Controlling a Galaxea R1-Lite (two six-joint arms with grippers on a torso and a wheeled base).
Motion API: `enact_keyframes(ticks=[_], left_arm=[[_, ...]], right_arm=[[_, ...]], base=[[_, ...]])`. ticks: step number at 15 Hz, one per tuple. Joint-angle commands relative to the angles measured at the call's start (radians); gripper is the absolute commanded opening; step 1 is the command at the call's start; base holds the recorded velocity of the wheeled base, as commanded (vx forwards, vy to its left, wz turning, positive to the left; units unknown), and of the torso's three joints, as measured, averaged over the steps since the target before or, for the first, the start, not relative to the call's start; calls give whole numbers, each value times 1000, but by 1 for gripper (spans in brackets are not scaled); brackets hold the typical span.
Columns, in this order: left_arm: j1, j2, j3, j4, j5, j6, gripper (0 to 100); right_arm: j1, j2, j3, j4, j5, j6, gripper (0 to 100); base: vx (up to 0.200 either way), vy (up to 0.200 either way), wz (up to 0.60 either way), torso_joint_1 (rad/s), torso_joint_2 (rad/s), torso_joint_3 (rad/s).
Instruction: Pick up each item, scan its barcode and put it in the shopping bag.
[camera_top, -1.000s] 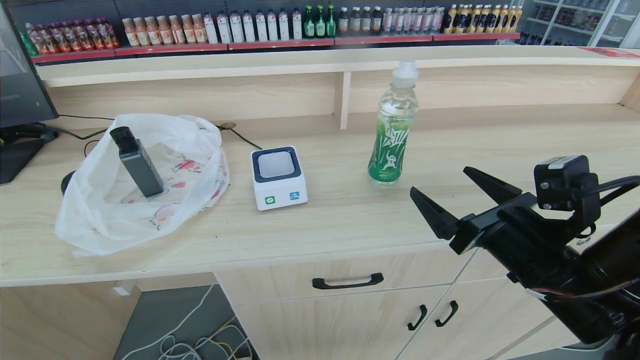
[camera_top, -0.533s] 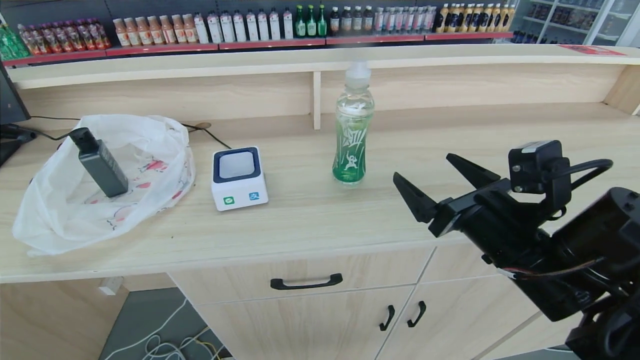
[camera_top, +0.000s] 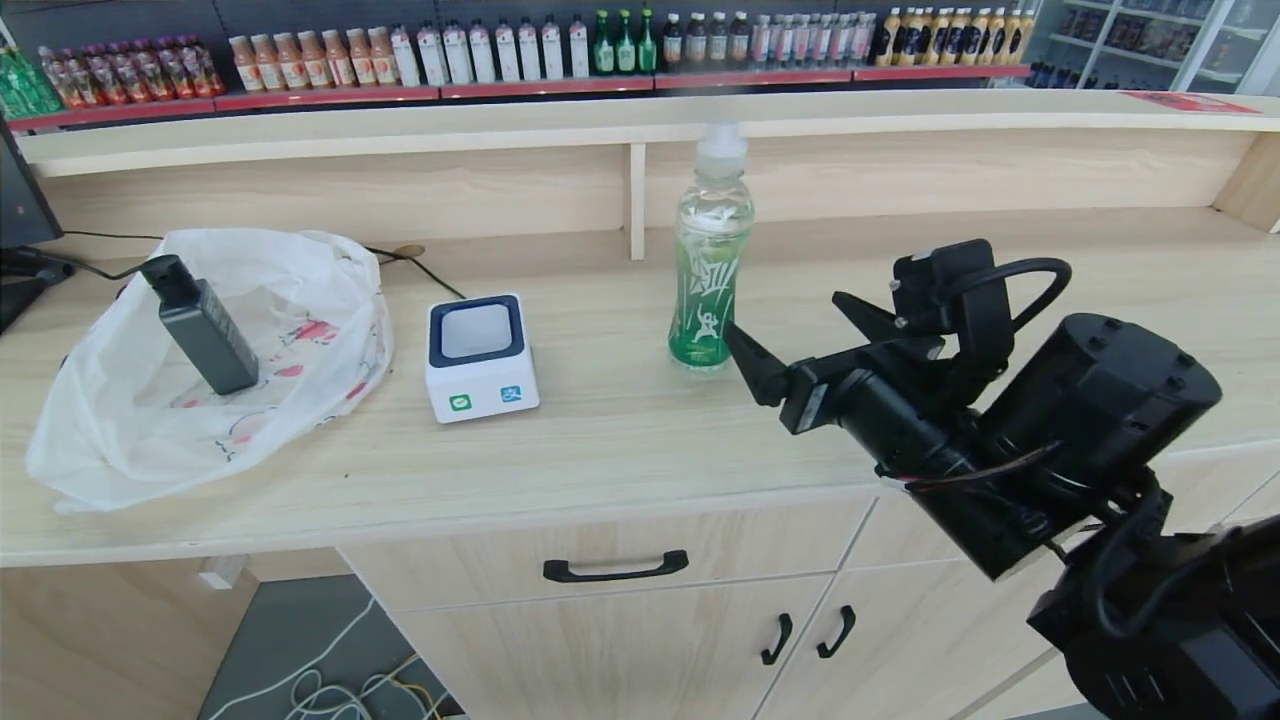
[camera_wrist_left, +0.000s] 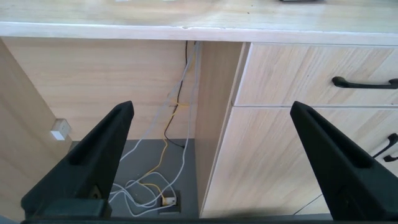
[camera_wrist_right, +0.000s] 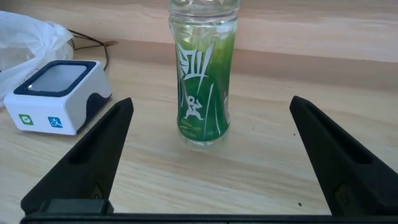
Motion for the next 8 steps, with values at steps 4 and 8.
enact_keyframes(ticks=[4, 8], left_arm=[[0, 0, 0, 0, 0, 0, 100], [0, 1, 0, 0, 0, 0, 100]], right_arm=[[-1, 105, -195, 106, -14, 2, 100], [-7, 185, -348, 188, -12, 7, 100]], base=[[0, 0, 0, 0, 0, 0], [0, 0, 0, 0, 0, 0]])
